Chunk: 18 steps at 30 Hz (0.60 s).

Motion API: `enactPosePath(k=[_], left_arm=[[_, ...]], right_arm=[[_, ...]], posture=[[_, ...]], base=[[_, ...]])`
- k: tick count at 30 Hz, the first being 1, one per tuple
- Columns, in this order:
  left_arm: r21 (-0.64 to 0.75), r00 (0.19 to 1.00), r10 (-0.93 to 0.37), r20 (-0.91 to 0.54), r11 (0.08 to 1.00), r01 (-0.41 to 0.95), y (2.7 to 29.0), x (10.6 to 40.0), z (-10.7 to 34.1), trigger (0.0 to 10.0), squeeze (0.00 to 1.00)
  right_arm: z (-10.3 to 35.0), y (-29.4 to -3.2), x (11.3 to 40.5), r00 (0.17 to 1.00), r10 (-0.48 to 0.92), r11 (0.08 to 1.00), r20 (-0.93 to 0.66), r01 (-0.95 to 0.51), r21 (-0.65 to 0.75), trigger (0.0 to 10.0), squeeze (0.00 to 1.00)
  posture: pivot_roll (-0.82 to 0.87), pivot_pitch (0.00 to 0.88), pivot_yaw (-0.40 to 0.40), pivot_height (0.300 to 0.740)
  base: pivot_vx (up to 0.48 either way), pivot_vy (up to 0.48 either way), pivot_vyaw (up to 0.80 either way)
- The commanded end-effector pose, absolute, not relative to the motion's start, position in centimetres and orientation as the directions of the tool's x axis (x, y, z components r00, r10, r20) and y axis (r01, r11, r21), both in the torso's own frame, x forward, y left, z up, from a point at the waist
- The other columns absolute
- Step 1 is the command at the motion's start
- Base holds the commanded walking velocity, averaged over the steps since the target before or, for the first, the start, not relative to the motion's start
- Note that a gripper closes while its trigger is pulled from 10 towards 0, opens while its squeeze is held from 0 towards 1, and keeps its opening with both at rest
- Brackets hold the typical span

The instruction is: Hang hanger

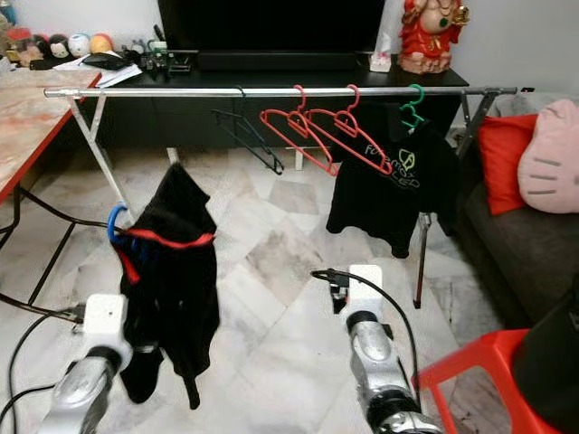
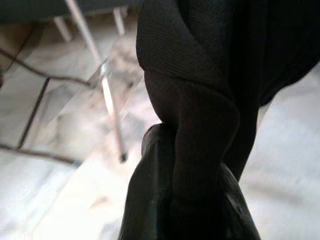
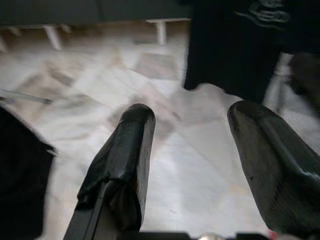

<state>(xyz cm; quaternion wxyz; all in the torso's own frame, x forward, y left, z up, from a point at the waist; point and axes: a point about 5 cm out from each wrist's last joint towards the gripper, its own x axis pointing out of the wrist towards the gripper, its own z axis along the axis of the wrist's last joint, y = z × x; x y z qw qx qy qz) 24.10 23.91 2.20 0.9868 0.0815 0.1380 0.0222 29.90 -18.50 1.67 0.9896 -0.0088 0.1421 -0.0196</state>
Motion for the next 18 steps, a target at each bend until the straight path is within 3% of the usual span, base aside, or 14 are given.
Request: enactPosePath(k=[1, 3, 7, 14, 18], left_arm=[[0.200, 0.967, 0.090, -0.240, 0.979, -0.041, 25.5, 24.0, 3.1, 10.0, 0.00], [0.222, 0.961, 0.125, -0.245, 0.972, -0.070, 27.1, 23.2, 3.2, 10.0, 0.00], [0.213, 0.961, 0.140, -0.239, 0.973, -0.089, 27.5, 22.9, 3.3, 10.0, 0.00], [0.146, 0.965, 0.138, -0.224, 0.983, -0.107, 25.4, 23.8, 3.0, 10.0, 0.00], [0.136, 0.968, 0.113, -0.223, 0.987, -0.084, 24.5, 24.0, 2.9, 10.0, 0.00]], right_arm=[[1.3, -19.7, 29.3, 0.954, -0.068, 0.998, -0.291, 0.065, -0.022, 10.0, 0.00], [1.0, -20.9, 28.7, 0.949, -0.080, 0.996, -0.304, 0.066, -0.057, 10.0, 0.00], [0.5, -21.4, 28.0, 0.941, -0.088, 0.995, -0.326, 0.070, -0.068, 10.0, 0.00], [0.9, -19.8, 28.8, 0.950, -0.048, 0.998, -0.309, 0.035, -0.046, 10.0, 0.00], [1.3, -19.0, 29.3, 0.958, -0.013, 0.998, -0.288, -0.004, -0.058, 10.0, 0.00]], posture=[[-0.01, 0.010, -0.006, 0.740], [-0.01, 0.013, -0.009, 0.740], [-0.01, 0.016, -0.014, 0.740], [-0.01, 0.023, -0.020, 0.740], [-0.02, 0.028, -0.022, 0.740]], base=[[0.000, 0.000, 0.00], [0.000, 0.000, 0.00], [0.000, 0.000, 0.00], [0.000, 0.000, 0.00], [0.324, 0.000, 0.12]])
